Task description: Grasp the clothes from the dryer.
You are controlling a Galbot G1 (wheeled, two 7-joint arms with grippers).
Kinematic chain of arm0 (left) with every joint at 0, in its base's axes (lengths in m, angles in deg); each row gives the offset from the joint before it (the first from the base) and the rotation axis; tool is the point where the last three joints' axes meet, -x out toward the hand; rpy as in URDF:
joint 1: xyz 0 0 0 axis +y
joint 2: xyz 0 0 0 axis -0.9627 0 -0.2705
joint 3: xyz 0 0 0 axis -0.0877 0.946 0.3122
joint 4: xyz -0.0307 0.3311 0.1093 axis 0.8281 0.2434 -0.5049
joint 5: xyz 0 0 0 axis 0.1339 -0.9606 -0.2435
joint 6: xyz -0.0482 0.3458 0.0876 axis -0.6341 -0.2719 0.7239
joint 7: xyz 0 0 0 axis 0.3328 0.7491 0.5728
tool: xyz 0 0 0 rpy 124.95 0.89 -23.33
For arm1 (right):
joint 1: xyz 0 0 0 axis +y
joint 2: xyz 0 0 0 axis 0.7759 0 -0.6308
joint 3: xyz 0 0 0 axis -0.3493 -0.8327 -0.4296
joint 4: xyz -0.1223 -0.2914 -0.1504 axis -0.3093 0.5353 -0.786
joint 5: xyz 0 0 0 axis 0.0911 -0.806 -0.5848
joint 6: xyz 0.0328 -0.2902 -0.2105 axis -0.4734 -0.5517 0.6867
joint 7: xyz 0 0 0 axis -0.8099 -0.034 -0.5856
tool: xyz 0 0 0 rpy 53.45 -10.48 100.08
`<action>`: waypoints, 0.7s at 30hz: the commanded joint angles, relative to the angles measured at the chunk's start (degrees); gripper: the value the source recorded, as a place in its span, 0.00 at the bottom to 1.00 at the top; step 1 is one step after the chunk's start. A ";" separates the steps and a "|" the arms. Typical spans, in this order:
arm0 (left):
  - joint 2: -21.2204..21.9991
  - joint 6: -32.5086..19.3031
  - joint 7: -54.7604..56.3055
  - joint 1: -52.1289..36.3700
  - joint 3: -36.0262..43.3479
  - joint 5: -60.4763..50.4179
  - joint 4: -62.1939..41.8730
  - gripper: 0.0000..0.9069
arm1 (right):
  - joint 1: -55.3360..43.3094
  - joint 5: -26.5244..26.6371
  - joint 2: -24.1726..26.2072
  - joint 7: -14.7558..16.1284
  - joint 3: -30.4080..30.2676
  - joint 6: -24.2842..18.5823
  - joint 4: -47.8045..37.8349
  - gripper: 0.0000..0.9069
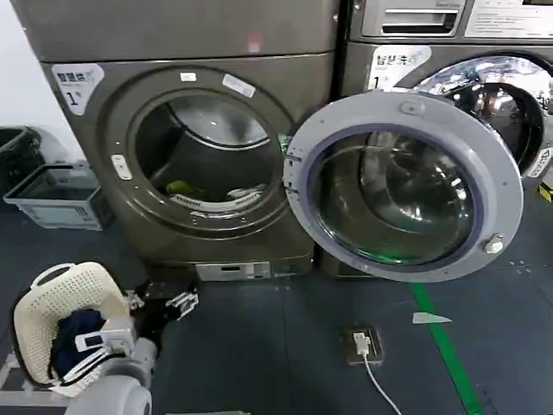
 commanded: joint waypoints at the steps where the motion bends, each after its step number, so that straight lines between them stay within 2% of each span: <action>1: -0.06 2.81 -0.01 -0.03 -0.01 -0.02 0.16 1.00 | 0.03 0.48 0.00 -0.26 -0.03 -0.16 0.21 1.00; 10: -0.23 2.81 0.07 -0.15 0.11 -0.05 0.40 1.00 | 0.13 3.09 -0.28 -0.87 0.79 -0.73 0.32 1.00; 21: -0.53 2.81 0.07 -0.36 -0.19 -0.04 0.30 1.00 | 0.26 3.79 -1.20 -1.21 0.68 -1.94 0.64 1.00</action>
